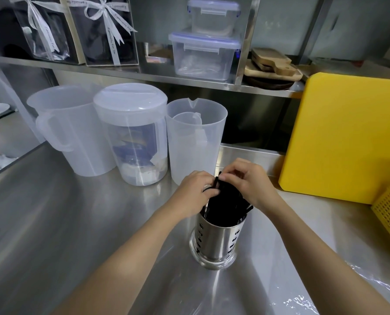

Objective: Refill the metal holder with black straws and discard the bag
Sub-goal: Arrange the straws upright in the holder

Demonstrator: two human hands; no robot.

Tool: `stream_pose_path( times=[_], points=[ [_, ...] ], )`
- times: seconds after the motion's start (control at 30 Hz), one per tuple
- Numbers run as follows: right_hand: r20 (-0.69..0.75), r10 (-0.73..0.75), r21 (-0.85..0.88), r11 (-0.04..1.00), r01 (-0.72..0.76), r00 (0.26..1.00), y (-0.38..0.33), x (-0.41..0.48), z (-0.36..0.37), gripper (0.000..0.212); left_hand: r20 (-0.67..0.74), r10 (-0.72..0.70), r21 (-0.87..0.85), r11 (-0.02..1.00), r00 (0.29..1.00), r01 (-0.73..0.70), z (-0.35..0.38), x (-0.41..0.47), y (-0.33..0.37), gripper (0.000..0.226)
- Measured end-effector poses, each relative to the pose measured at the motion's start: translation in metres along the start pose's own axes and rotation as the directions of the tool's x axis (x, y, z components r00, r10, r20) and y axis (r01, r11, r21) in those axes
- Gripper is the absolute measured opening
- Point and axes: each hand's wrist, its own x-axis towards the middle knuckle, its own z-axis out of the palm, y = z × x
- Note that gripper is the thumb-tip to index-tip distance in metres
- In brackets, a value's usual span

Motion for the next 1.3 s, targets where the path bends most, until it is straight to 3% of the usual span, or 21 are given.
stream_pose_path(
  times=[0.13, 0.3, 0.43, 0.6, 0.77, 0.83, 0.93, 1.0, 1.07, 1.13, 1.2, 1.27, 1.3],
  points=[
    [-0.076, 0.004, 0.097, 0.995, 0.003, 0.997, -0.011, 0.006, -0.005, 0.011, -0.031, -0.003, -0.128, 0.992, 1.0, -0.001, -0.012, -0.001, 0.011, 0.006],
    [-0.119, -0.021, 0.233, 0.971, 0.049, 0.993, -0.026, 0.009, -0.011, 0.013, -0.043, -0.007, -0.213, 0.977, 0.999, -0.003, -0.028, -0.001, 0.024, 0.011],
    [-0.223, -0.048, 0.264, 0.958, 0.108, 0.974, -0.028, 0.004, -0.019, 0.016, -0.16, -0.053, -0.507, 0.861, 0.986, -0.037, -0.046, -0.001, 0.039, 0.011],
    [-0.158, 0.007, 0.219, 0.975, 0.028, 0.987, -0.019, -0.005, -0.027, 0.012, -0.357, -0.144, -0.601, 0.792, 0.923, -0.109, -0.07, -0.003, 0.051, 0.015],
    [-0.048, -0.003, 0.083, 0.997, 0.007, 0.999, -0.02, -0.011, -0.035, 0.026, -0.509, -0.265, -0.729, 0.639, 0.819, -0.246, -0.093, -0.005, 0.061, 0.014],
    [0.014, 0.006, 0.064, 0.998, -0.007, 1.0, -0.026, -0.013, -0.035, 0.032, -0.441, -0.358, -0.839, 0.49, 0.823, -0.236, -0.093, -0.003, 0.059, 0.015],
    [0.042, -0.021, 0.306, 0.952, 0.007, 0.999, -0.041, -0.018, -0.035, 0.033, -0.235, -0.465, -0.963, 0.23, 0.854, -0.139, -0.079, -0.005, 0.056, 0.013],
    [-0.028, -0.07, 0.451, 0.889, 0.076, 0.997, -0.048, -0.021, -0.038, 0.036, -0.083, -0.506, -0.996, 0.06, 0.859, -0.06, -0.066, -0.008, 0.054, 0.014],
    [-0.128, -0.076, 0.531, 0.837, 0.133, 0.989, -0.053, -0.021, -0.039, 0.023, 0.04, -0.503, -0.998, -0.054, 0.863, 0.015, -0.054, -0.011, 0.055, 0.015],
    [-0.222, -0.051, 0.56, 0.811, 0.17, 0.974, -0.056, -0.021, -0.039, 0.009, 0.139, -0.48, -0.987, -0.133, 0.866, 0.085, -0.045, -0.014, 0.059, 0.014],
    [-0.307, -0.063, 0.488, 0.847, 0.213, 0.95, -0.058, -0.022, -0.038, 0.009, 0.222, -0.464, -0.971, -0.185, 0.858, 0.151, -0.037, -0.017, 0.062, 0.013],
    [-0.369, -0.085, 0.415, 0.876, 0.245, 0.926, -0.061, -0.024, -0.038, 0.014, 0.303, -0.447, -0.953, -0.157, 0.842, 0.26, -0.034, -0.021, 0.063, 0.015],
    [-0.399, -0.085, 0.404, 0.878, 0.258, 0.913, -0.062, -0.024, -0.039, 0.016, 0.34, -0.446, -0.938, -0.094, 0.828, 0.334, -0.034, -0.022, 0.063, 0.019]
  ],
)
